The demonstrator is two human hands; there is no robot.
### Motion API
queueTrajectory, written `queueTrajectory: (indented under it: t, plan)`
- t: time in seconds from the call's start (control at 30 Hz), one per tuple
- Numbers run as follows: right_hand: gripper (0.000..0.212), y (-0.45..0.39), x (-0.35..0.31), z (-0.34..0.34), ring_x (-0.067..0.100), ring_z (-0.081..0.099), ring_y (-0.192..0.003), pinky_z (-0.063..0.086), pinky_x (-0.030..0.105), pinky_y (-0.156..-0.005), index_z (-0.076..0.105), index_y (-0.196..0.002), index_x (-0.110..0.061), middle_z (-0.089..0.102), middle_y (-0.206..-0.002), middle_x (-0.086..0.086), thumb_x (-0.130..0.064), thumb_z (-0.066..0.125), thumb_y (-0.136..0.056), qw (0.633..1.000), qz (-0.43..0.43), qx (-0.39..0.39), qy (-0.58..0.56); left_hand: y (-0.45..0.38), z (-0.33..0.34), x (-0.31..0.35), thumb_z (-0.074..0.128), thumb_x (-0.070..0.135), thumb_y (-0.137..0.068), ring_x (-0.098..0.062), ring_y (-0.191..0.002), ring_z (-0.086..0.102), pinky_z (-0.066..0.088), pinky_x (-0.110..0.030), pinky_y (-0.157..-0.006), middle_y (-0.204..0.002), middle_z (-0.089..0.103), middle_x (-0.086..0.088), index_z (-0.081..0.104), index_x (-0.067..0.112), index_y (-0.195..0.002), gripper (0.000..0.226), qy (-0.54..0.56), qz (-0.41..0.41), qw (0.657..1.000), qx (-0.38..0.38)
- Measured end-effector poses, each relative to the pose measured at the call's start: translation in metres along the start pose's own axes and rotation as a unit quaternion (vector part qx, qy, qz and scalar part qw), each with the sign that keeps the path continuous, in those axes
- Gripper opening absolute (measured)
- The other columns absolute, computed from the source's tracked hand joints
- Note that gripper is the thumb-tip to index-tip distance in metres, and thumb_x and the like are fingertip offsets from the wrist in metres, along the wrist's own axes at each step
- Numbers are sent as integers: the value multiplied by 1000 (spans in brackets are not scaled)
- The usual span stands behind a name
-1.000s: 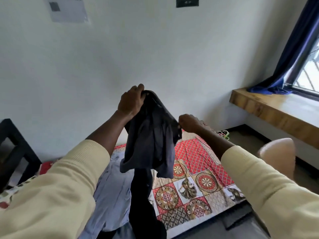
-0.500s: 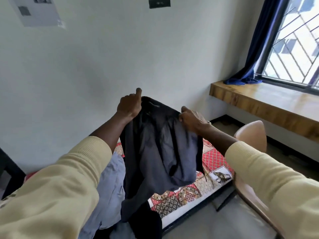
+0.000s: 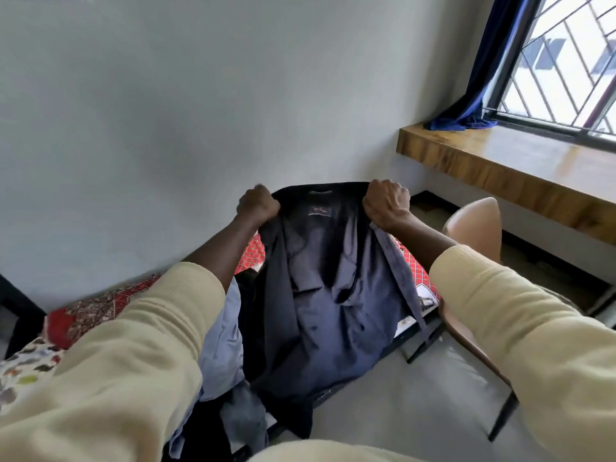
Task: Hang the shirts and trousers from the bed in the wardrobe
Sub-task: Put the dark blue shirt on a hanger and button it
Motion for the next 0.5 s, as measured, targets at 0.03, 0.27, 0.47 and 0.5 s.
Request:
queueTrajectory:
  t: [0.03,0.27,0.47,0.5]
  plan:
    - [27,2,-8,2,39,64,-102,48,37,-79,68,-105,-4,68,-112,19,-15,47,-91,1000,-12,-24,-3,5,13,2,61,9,-86,-31,-74,60,48,-30,-57,-88,61,-18,61,1,-100,16,38,-22,993,-110]
    - [28,20,-5,10,37,64,-107,51,37,-84,70,-108,-7,68,-114,17,-18,52,-90,997,67,-39,-29,5,17,-10,62,8,-82,-37,-95,65,55,-40,-78,-109,66,-20,62,4,-105,23,127,-53,990,44]
    - [27,4,-18,-30,41,64,-103,49,39,-81,65,-109,-5,68,-110,22,-10,45,-90,996,44,60,-55,4,-35,24,50,10,-87,-39,-102,63,51,-41,-82,-110,65,-20,57,4,-115,30,130,-33,973,186]
    - [28,1,-18,-29,39,64,-103,49,38,-81,64,-111,-5,68,-110,21,-12,47,-91,997,43,22,-60,-2,-32,29,55,12,-87,-33,-88,67,54,-37,-71,-97,67,-15,61,5,-104,20,119,-31,987,99]
Point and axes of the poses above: each hand's wrist, its own y-axis away from the middle knuckle, its own z-axis out of the palm, x = y × z, the point moved 5 cm from there along -y, towards the middle knuckle
